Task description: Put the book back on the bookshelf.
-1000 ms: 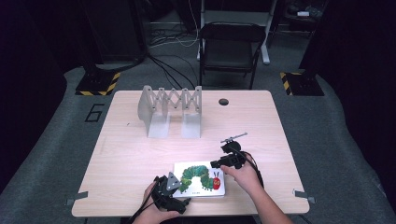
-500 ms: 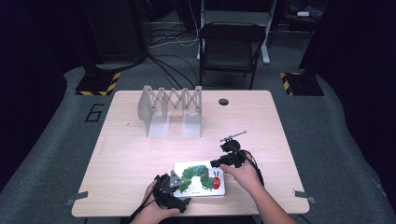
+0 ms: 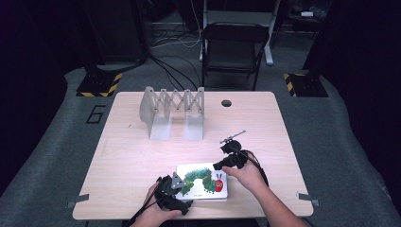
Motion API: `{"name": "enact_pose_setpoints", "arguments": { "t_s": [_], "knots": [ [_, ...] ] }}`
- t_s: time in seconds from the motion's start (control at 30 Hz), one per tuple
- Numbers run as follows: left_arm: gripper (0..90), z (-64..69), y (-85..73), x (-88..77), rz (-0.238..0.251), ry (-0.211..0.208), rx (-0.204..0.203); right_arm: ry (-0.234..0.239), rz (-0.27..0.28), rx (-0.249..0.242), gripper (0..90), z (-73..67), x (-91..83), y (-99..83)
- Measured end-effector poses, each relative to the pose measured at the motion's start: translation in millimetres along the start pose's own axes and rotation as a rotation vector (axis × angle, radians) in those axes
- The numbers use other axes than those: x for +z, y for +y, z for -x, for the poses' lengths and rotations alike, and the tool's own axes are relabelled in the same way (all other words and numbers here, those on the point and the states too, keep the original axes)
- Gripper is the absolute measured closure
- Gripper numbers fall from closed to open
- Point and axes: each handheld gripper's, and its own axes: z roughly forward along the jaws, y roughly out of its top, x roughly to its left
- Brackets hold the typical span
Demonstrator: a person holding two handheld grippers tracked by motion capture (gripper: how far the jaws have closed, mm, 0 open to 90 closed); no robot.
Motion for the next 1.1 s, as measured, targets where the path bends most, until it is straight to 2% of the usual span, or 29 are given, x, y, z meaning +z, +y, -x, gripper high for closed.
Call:
{"name": "enact_pose_setpoints", "arguments": {
  "t_s": [0.17, 0.27, 0.3, 0.33, 0.4, 0.53, 0.6, 0.63, 0.67, 0.7, 0.77, 0.8, 0.9, 0.93, 1.03, 1.1],
  "knots": [
    [0.0, 2.2, -0.3, 1.3, 0.009, 0.018, -0.008, -0.003, 0.002, -0.010, 43.6, -2.0, -3.7, 1.8],
    [0.0, 2.0, 1.2, 1.1, -0.006, 0.024, -0.008, -0.009, 0.003, -0.023, 43.7, -3.8, -7.4, 3.4],
    [0.1, 2.0, 1.9, 1.5, -0.007, 0.022, -0.015, -0.006, 0.000, -0.010, 43.7, -6.5, -9.6, 4.7],
    [0.1, 1.8, 2.3, 1.8, -0.006, 0.017, -0.018, -0.009, 0.002, -0.023, 43.7, -6.3, -10.4, 5.2],
    [0.1, 1.4, 2.8, 1.2, -0.015, 0.010, -0.018, -0.004, -0.003, -0.013, 43.7, -7.9, -11.7, 5.6],
    [0.1, 1.2, 3.6, 1.2, -0.019, 0.013, -0.026, -0.011, 0.002, -0.043, 43.6, -9.9, -14.2, 9.0],
    [0.1, 0.6, 4.1, 0.5, -0.025, 0.014, -0.025, -0.018, 0.000, -0.038, 43.6, -11.4, -14.8, 9.8],
    [0.1, 0.0, 4.4, 0.7, -0.022, 0.012, -0.029, -0.015, -0.002, -0.049, 43.6, -11.8, -15.8, 10.4],
    [0.1, -0.8, 5.4, 0.6, -0.026, 0.000, -0.049, -0.022, -0.004, -0.038, 43.6, -14.3, -17.6, 11.5],
    [0.1, -1.2, 6.3, 0.2, -0.034, 0.000, -0.051, -0.036, 0.007, -0.026, 43.6, -16.6, -17.4, 12.5],
    [0.1, -1.4, 7.1, 0.6, -0.036, -0.003, -0.056, -0.039, 0.005, -0.035, 43.6, -17.2, -18.1, 13.1],
    [0.1, -1.5, 8.1, 0.5, -0.046, -0.002, -0.053, -0.034, -0.003, -0.056, 43.6, -16.6, -19.8, 14.0],
    [0.0, 0.1, 10.6, 1.5, -0.073, 0.017, -0.046, -0.036, -0.021, -0.061, 43.6, -20.4, -22.8, 16.6],
    [0.0, 0.3, 11.1, 1.5, -0.079, 0.021, -0.043, -0.042, -0.022, -0.077, 43.6, -20.5, -22.7, 17.5],
    [0.0, 0.0, 11.2, 1.7, -0.077, 0.016, -0.046, -0.051, -0.033, -0.092, 43.6, -21.6, -22.6, 19.7],
    [0.0, 0.0, 11.4, 1.5, -0.080, 0.017, -0.045, -0.048, -0.045, -0.083, 43.6, -22.3, -22.7, 20.8]
  ]
}}
